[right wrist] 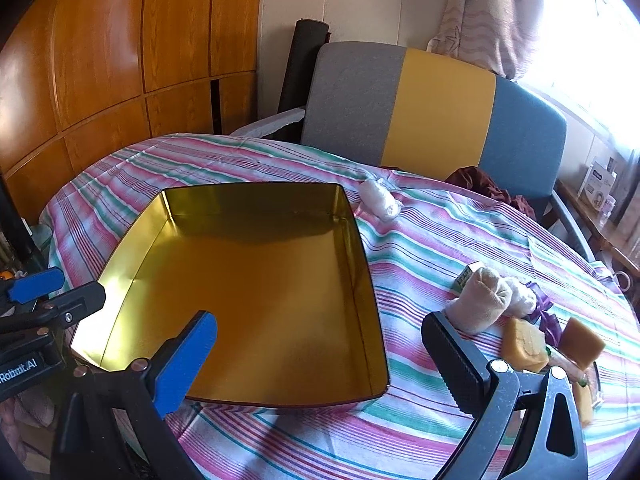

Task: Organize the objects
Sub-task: 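Move both tools from the gold tray toward the scattered items, then grasp the plastic-wrapped white bundle with the left gripper, then carry the bundle into the gold tray with the left gripper while the right gripper grasps the white printed box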

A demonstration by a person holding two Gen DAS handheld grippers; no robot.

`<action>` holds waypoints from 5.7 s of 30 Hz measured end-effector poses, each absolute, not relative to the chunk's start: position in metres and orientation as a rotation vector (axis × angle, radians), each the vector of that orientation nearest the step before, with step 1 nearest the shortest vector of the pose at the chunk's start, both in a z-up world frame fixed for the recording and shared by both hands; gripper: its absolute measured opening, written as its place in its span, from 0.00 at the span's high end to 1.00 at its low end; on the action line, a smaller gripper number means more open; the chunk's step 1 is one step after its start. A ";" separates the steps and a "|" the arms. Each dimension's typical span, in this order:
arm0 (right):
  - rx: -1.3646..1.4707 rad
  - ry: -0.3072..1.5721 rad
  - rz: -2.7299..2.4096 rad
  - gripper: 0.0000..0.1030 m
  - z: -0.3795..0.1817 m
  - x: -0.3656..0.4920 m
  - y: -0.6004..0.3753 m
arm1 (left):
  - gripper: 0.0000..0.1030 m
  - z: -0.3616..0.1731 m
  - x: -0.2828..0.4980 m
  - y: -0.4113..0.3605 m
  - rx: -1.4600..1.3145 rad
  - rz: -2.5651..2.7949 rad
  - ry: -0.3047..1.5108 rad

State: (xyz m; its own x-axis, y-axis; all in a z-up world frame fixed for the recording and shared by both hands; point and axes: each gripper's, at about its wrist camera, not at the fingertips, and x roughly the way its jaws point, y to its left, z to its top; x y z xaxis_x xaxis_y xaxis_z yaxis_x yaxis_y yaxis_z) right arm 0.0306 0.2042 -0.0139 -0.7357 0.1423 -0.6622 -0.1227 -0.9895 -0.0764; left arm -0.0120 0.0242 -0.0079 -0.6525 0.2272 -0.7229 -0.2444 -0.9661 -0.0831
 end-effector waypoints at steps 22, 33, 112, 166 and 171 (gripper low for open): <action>-1.066 0.018 2.748 0.00 -0.003 0.042 0.280 | 0.23 0.008 -0.020 0.086 -1.088 2.486 0.207; -1.084 0.048 2.666 0.00 -0.006 0.057 0.370 | 0.23 0.019 -0.023 0.124 -1.012 2.439 0.311; -0.973 0.777 2.426 0.00 -0.024 0.093 0.518 | 0.61 -0.084 -0.255 0.363 -1.494 2.104 0.612; -1.603 0.417 2.715 0.00 -0.052 0.060 0.451 | 0.69 -0.002 -0.116 0.238 -1.249 1.998 0.138; -1.828 0.230 2.623 0.00 -0.077 0.063 0.438 | 0.68 -0.005 -0.094 0.197 -1.264 2.012 0.116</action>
